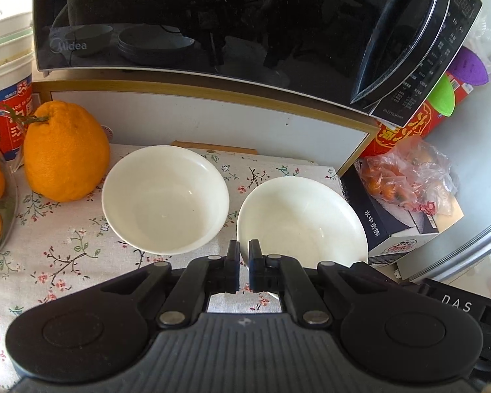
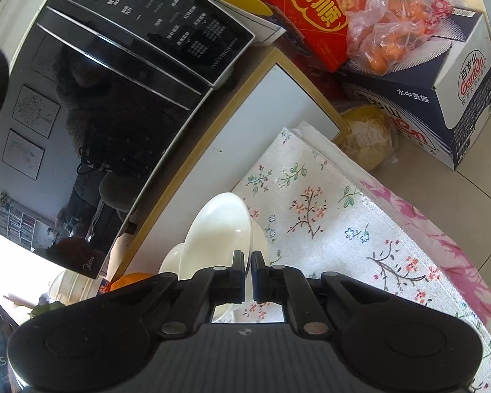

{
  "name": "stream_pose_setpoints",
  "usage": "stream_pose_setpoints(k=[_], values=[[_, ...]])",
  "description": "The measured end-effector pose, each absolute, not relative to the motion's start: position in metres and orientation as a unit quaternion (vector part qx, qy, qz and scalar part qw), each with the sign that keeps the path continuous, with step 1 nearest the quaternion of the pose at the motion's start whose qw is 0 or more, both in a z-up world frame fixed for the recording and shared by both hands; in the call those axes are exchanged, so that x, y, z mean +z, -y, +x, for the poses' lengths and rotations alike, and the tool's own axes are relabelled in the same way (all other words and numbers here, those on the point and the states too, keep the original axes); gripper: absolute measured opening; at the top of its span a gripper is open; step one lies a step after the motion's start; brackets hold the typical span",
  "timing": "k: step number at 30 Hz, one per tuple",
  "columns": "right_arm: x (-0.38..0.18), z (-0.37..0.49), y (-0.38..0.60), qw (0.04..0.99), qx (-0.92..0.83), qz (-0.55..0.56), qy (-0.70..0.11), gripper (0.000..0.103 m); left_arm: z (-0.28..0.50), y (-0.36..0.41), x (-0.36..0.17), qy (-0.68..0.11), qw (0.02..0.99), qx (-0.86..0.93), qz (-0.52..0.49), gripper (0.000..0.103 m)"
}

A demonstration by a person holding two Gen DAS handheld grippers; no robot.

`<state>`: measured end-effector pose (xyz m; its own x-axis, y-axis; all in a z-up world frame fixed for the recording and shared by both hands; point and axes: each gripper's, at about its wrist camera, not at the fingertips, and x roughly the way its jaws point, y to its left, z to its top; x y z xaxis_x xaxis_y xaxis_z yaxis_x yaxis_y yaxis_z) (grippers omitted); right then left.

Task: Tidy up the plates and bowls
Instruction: 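Grasp a small white bowl rim with both grippers and lift it, then carry the small bowl with both grippers over the first white bowl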

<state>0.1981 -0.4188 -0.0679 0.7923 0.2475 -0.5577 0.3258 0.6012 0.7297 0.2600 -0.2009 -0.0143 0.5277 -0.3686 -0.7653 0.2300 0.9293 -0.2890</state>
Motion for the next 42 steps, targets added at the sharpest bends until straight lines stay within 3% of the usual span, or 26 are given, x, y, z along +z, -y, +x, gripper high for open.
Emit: stream_pose_setpoints(k=[23, 42], values=[[0.009, 0.159, 0.334, 0.832, 0.0, 0.389, -0.394, 0.003, 0.191, 0.107, 0.044, -0.453, 0.872, -0.162, -0.094, 0.003], [0.01, 0.106, 0.229, 0.836, 0.047, 0.338, -0.43, 0.005, 0.112, 0.001, 0.044, -0.433, 0.885, -0.15, -0.083, 0.003]])
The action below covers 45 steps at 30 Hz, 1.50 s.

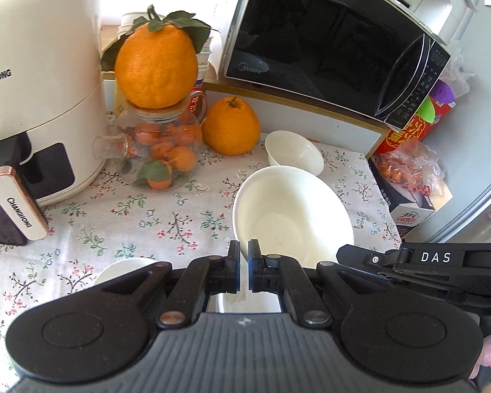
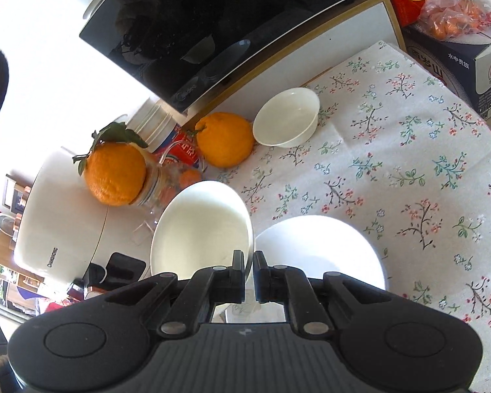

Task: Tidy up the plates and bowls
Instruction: 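Carry the small bowl with both grippers over the first white bowl, then lower the small bowl into the first white bowl and open both grippers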

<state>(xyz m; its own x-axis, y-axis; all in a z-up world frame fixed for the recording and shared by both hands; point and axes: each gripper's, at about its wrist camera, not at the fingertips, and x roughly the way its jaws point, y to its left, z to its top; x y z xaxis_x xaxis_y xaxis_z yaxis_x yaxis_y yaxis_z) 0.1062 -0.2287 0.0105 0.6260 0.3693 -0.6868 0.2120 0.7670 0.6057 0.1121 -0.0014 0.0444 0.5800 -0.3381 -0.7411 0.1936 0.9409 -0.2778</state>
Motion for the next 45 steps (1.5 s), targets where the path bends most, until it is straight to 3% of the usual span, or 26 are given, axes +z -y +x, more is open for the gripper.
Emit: stream_pose_setpoints(k=[8, 19, 33, 38, 41, 45], values=[[-0.001, 0.101, 0.18, 0.853, 0.08, 0.282, -0.432, 0.006, 0.101, -0.046, 0.02, -0.435, 0.882, -0.131, -0.126, 0.003], [-0.019, 0.094, 0.111, 0.855, 0.177, 0.223, -0.434, 0.002, 0.088, -0.066, 0.003, -0.449, 0.876, -0.146, -0.103, 0.0], [-0.043, 0.099, 0.119, 0.849, 0.155, 0.222, -0.454, 0.001, 0.098, -0.083, -0.007, -0.451, 0.88, -0.108, -0.099, 0.001], [-0.047, 0.101, 0.115, 0.852, 0.152, 0.206, -0.457, 0.001, 0.102, -0.089, -0.007, -0.445, 0.887, -0.089, -0.086, 0.006], [-0.048, 0.102, 0.115, 0.855, 0.151, 0.197, -0.455, 0.001, 0.107, -0.094, -0.011, -0.44, 0.893, -0.065, -0.069, 0.017], [-0.053, 0.104, 0.113, 0.855, 0.147, 0.187, -0.46, 0.001, 0.115, -0.098, -0.018, -0.442, 0.894, -0.049, -0.053, 0.017]])
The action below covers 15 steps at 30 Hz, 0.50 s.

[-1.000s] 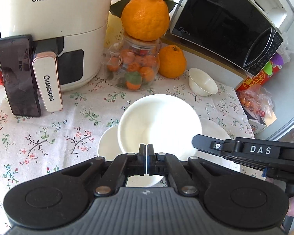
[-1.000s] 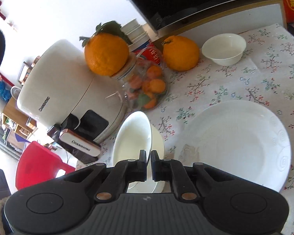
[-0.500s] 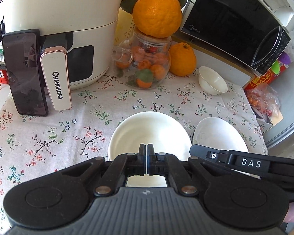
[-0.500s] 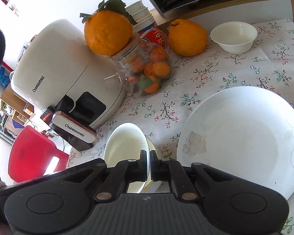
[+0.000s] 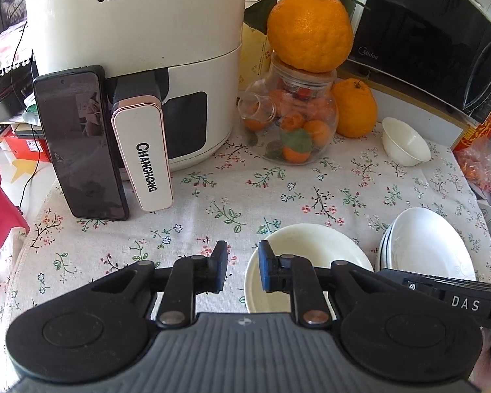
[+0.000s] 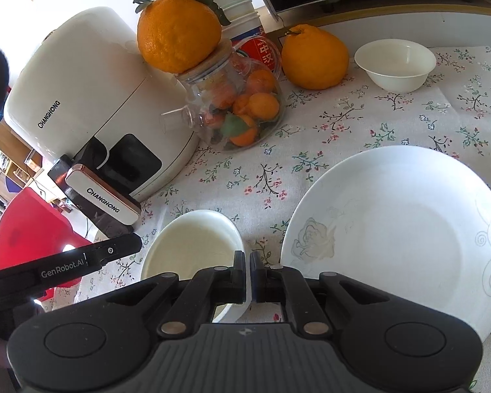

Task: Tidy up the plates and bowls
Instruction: 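Lower the small bowl into the first white bowl and open both grippers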

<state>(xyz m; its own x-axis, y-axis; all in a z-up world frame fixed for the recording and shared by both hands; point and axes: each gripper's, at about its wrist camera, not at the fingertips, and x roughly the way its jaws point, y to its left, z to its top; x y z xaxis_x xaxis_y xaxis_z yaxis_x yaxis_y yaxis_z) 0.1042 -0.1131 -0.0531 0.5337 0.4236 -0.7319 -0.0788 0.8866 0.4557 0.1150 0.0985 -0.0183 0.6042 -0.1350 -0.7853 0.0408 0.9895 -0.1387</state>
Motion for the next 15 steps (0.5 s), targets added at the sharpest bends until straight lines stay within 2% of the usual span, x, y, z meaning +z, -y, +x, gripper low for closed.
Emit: stream_pose_setpoints(k=[7, 13, 15], values=[[-0.051, 0.104, 0.114, 0.856, 0.15, 0.189, -0.457, 0.002, 0.121, -0.098, -0.026, -0.454, 0.888, -0.047, -0.052, 0.017], [-0.049, 0.105, 0.115, 0.855, 0.154, 0.192, -0.456, 0.011, 0.122, -0.09, -0.019, -0.445, 0.892, -0.058, -0.049, 0.02], [-0.046, 0.104, 0.117, 0.858, 0.15, 0.195, -0.451, 0.023, 0.123, -0.087, -0.017, -0.443, 0.893, -0.06, -0.046, 0.024]])
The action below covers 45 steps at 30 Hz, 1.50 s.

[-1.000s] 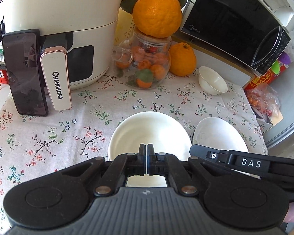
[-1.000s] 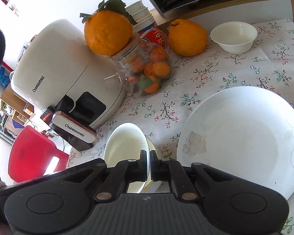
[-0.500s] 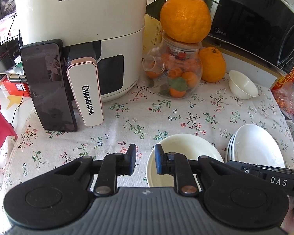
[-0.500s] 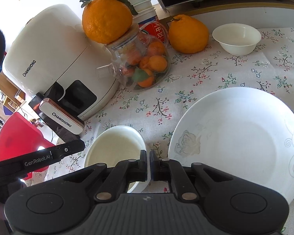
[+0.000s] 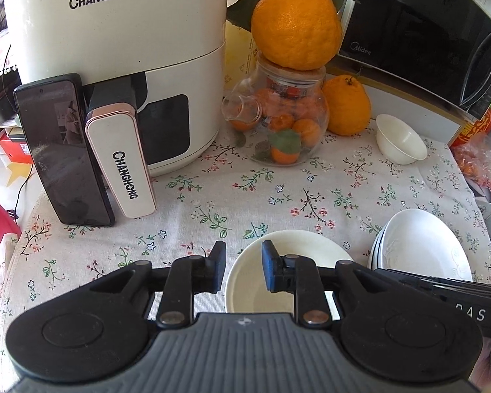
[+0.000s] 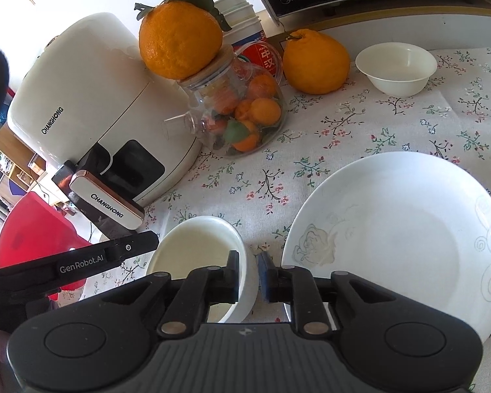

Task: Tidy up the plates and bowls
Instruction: 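Lower the small bowl into the first white bowl and open both grippers, then move both grippers to the last white bowl beside the microwave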

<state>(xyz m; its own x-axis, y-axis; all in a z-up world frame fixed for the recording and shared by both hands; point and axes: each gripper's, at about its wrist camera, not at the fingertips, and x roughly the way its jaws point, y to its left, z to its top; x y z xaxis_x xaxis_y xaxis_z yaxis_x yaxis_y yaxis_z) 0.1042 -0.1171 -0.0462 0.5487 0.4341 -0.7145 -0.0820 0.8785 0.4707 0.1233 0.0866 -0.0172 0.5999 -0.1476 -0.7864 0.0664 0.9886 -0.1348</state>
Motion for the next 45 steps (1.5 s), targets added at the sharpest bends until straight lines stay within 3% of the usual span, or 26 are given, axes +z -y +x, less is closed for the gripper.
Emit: stream_pose_setpoints(k=[6, 10, 12, 14, 21, 23, 28, 35, 45], values=[[-0.033, 0.102, 0.133, 0.871, 0.13, 0.205, -0.427, 0.038, 0.125, -0.077, -0.014, -0.441, 0.895, -0.055, -0.045, 0.041], [-0.023, 0.099, 0.145, 0.882, 0.113, 0.204, -0.41, 0.051, 0.124, -0.068, -0.011, -0.439, 0.896, -0.053, -0.049, 0.064], [-0.019, 0.096, 0.152, 0.886, 0.1, 0.204, -0.404, 0.071, 0.123, -0.06, -0.011, -0.44, 0.895, -0.051, -0.047, 0.072], [-0.015, 0.093, 0.158, 0.889, 0.086, 0.201, -0.402, 0.078, 0.122, -0.05, -0.011, -0.445, 0.894, -0.05, -0.035, 0.081], [0.003, 0.103, 0.18, 0.898, 0.047, 0.169, -0.404, 0.089, 0.139, -0.009, 0.005, -0.463, 0.883, -0.07, 0.013, 0.092], [0.008, 0.11, 0.189, 0.901, 0.035, 0.162, -0.402, 0.093, 0.15, 0.001, 0.017, -0.459, 0.885, -0.069, 0.018, 0.103], [0.016, 0.139, 0.215, 0.905, 0.003, 0.165, -0.392, 0.096, 0.187, 0.024, 0.029, -0.461, 0.883, -0.095, -0.001, 0.103], [-0.004, 0.188, 0.256, 0.895, -0.042, 0.228, -0.381, 0.096, 0.239, 0.058, -0.004, -0.501, 0.858, -0.113, -0.002, 0.103], [-0.05, 0.233, 0.299, 0.876, -0.064, 0.298, -0.373, 0.095, 0.279, 0.069, -0.041, -0.482, 0.851, -0.168, -0.126, 0.097]])
